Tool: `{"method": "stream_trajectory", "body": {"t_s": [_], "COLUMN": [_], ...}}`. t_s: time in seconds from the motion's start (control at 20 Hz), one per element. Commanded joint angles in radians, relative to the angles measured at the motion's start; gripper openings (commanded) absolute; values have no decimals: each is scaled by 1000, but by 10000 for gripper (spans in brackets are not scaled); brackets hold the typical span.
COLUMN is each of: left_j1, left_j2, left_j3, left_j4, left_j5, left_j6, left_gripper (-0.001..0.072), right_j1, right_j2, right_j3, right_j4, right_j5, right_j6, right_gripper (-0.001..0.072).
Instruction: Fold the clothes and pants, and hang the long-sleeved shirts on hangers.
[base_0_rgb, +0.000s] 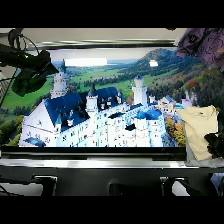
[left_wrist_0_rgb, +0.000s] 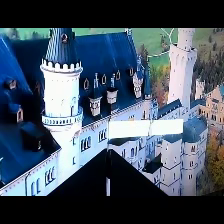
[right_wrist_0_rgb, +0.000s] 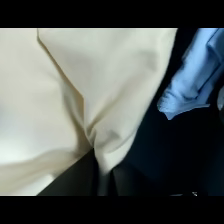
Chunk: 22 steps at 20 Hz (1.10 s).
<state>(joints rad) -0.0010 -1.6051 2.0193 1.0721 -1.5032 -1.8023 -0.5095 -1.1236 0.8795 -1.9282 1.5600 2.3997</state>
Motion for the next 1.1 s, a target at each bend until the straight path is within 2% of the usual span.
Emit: {"method": "stream_trajectory", "body": {"t_s": [0.0, 0.05, 0.1, 0.15, 0.2, 0.3, 0.35, 0.4, 0.45, 0.55, 0.6, 0.8, 1.05], "left_j1": [0, 0, -1, 0, 0, 0, 0, 0, 3, 12, 15, 13, -37], "left_j2": [0, 0, 0, 0, 0, 0, 0, 0, 1, 7, 14, 77, 208], "left_j3": [0, 0, 0, 0, 0, 0, 0, 0, 0, 0, 0, 0, -61], "left_j4": [0, 0, 0, 0, 0, 0, 0, 0, 0, 1, 2, 115, 409], "left_j5": [0, 0, 0, 1, 1, 1, 1, 1, 1, 0, 2, 7, 30], "left_j6": [0, 0, 0, 0, 0, 0, 0, 0, 1, 1, 12, 130, 210], "left_gripper": [20, 20, 20, 20, 20, 20, 20, 20, 20, 20, 19, 19, 18], "right_j1": [0, 0, 0, 0, 0, 0, 0, 0, 1, 53, 111, 412, 742], "right_j2": [0, 1, 1, 2, 7, 41, 68, 96, 110, 105, 98, 58, 34], "right_j3": [-8, -8, -8, -7, -2, 39, 80, 127, 172, 258, 290, 337, 337], "right_j4": [-16, -23, -26, -25, -22, 9, 53, 137, 255, 509, 587, 602, 565], "right_j5": [22, 35, 43, 39, 16, -84, -175, -300, -417, -575, -615, -678, -688], "right_j6": [3, 3, 2, -11, -42, -115, -169, -238, -331, -559, -675, -831, -895], "right_gripper": [97, 147, 320, 525, 561, 558, 540, 457, 262, 101, 32, 32, 32]}}
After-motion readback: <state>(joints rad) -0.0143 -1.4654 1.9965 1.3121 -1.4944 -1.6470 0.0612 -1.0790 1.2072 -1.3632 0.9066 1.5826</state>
